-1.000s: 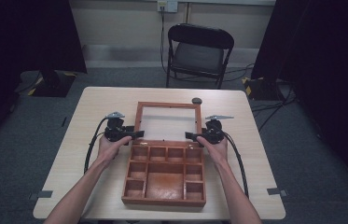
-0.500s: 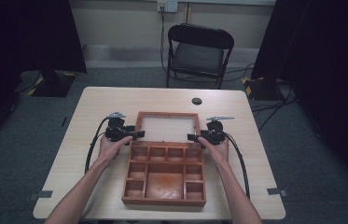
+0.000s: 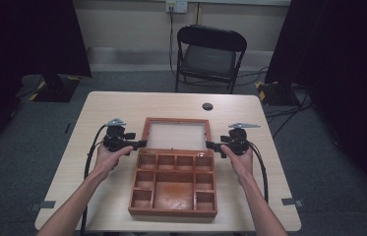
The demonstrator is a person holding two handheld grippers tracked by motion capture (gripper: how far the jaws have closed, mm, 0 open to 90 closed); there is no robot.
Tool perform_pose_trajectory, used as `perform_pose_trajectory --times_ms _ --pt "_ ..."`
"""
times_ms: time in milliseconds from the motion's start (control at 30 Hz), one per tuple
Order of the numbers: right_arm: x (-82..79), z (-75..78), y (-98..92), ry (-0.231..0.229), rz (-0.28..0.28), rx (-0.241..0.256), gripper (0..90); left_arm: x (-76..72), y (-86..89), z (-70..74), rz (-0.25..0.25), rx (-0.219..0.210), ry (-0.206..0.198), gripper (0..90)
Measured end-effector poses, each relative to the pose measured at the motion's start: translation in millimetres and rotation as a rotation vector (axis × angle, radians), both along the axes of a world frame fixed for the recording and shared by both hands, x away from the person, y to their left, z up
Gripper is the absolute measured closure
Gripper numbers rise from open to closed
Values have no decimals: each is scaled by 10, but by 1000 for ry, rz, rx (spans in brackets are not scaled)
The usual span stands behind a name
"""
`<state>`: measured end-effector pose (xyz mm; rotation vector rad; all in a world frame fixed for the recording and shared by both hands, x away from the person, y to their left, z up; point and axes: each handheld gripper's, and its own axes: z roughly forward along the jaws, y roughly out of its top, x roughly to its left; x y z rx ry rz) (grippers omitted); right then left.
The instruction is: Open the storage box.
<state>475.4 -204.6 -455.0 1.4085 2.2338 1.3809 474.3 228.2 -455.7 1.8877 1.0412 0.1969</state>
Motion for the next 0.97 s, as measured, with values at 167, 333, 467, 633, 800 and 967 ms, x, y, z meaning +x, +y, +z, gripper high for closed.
perform_pose_trajectory --times_ms 167,333,467,633,800,967 --pt "-154 47 -215 -1 -30 0 150 -132 143 33 14 54 -15 259" --pt "-397 42 -425 0 -51 -35 152 -307 313 -31 34 95 -1 260" --pt "-589 -69 -635 17 -136 -123 166 -550 476 -119 36 103 -8 253" --pt "-783 -166 -834 14 -208 -212 149 -746 618 -257 48 210 -5 220" --pt "-902 -349 -884 51 -214 -327 136 -742 611 -355 69 288 18 200" --pt "-895 -455 -867 -29 -274 -358 54 -759 560 -434 93 329 -44 147"
